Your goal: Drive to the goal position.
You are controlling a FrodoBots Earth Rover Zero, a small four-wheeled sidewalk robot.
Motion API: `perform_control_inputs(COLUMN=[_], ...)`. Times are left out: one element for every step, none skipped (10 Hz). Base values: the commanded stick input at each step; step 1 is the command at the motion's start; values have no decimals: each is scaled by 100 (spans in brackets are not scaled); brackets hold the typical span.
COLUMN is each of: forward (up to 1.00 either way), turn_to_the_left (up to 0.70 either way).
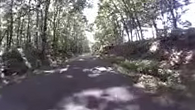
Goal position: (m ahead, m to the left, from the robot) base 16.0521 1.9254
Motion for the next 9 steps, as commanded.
perform_control_inputs(forward=[45,45,45,45,45,45,45,45,45], turn_to_the_left=[15,0,0,0,0,0,0,0,0])
